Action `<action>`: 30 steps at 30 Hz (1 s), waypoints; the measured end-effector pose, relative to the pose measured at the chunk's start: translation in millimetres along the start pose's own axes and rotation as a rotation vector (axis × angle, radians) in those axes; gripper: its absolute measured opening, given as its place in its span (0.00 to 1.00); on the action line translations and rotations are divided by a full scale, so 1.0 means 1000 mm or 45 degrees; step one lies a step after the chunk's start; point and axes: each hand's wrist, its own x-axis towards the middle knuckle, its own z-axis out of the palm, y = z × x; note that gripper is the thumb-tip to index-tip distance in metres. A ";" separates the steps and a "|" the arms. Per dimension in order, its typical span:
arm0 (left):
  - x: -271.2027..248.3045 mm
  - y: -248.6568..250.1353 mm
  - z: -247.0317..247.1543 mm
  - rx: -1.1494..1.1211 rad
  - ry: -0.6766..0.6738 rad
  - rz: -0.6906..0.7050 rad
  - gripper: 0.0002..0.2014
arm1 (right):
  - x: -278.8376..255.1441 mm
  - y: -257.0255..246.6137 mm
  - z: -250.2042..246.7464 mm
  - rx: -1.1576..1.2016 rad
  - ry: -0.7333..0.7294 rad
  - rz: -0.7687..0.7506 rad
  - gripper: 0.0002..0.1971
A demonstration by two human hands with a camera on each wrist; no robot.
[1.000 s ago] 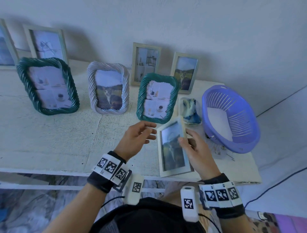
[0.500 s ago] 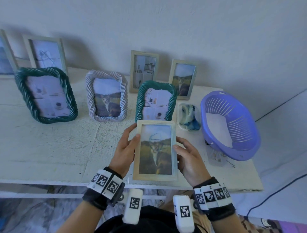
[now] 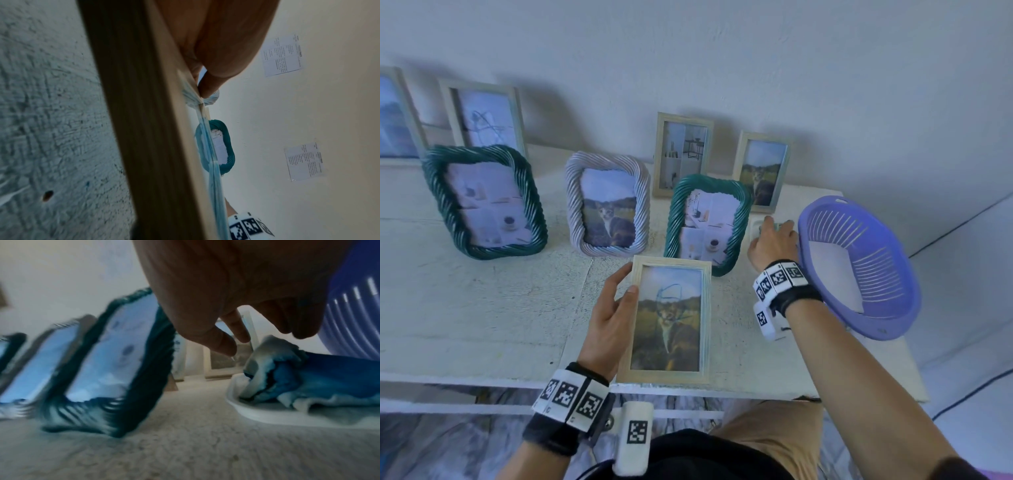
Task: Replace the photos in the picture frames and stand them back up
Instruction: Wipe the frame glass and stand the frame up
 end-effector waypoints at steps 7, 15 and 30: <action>0.006 -0.004 -0.009 0.009 0.015 0.001 0.18 | 0.021 0.002 0.000 -0.112 -0.130 0.052 0.21; 0.008 0.000 -0.002 0.009 -0.042 0.000 0.20 | -0.014 0.013 -0.002 0.162 0.006 -0.055 0.19; 0.009 -0.019 0.010 0.150 -0.096 0.166 0.22 | -0.173 -0.019 -0.013 0.560 0.125 -0.698 0.17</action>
